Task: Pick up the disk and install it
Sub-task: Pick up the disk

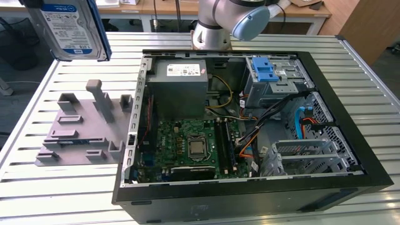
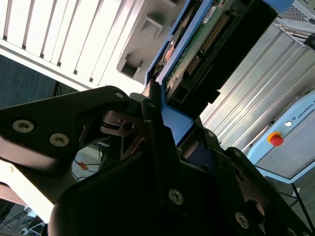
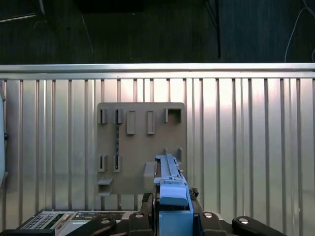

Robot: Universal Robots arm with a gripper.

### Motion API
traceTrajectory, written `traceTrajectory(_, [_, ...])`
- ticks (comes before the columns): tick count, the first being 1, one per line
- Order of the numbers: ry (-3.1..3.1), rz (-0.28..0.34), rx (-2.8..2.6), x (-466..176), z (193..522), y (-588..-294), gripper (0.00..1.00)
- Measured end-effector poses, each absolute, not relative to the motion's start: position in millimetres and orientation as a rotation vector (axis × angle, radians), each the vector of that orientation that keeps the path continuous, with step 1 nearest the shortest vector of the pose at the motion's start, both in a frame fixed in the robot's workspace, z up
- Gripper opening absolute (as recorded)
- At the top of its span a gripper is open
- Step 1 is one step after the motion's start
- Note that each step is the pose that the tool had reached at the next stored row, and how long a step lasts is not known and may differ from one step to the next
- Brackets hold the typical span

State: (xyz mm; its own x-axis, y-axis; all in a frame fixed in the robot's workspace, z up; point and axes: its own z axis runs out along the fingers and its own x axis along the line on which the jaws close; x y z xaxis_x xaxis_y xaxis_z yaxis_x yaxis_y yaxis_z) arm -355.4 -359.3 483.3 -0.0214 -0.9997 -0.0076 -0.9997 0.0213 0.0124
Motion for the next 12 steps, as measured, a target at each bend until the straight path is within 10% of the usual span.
traceTrajectory(12, [-2.241,-0.025,2.194,-344,483,-373,0.36])
